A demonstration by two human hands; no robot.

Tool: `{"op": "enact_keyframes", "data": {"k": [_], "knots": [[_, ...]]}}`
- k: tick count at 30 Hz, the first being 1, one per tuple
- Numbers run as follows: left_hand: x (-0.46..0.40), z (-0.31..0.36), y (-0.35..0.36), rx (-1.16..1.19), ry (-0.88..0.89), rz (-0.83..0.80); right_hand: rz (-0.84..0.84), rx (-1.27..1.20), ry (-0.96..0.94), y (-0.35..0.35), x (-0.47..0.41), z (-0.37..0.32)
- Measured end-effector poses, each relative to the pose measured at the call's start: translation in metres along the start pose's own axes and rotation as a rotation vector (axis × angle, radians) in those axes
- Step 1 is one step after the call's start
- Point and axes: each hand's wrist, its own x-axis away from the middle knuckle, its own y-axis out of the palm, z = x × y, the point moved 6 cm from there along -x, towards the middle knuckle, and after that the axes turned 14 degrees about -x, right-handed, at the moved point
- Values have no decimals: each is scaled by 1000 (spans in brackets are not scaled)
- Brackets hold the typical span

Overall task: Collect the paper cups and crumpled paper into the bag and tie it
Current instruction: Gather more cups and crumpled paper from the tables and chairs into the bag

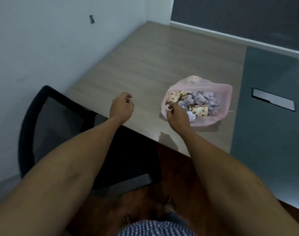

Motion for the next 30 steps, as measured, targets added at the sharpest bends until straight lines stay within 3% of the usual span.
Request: {"op": "enact_keyframes", "data": {"k": [7, 14, 19, 24, 30], "knots": [[32, -129, -114, -152, -31, 38, -218, 1, -84, 110, 78, -69], [46, -233, -180, -299, -34, 74, -739, 155, -142, 216, 153, -99], [49, -285, -190, -387, -101, 99, -996, 208, -144, 280, 200, -106], [46, -317, -182, -296, -166, 64, -1054, 216, -246, 331, 234, -128], [36, -331, -174, -128, -221, 71, -985, 273, -326, 365, 248, -147]]}}
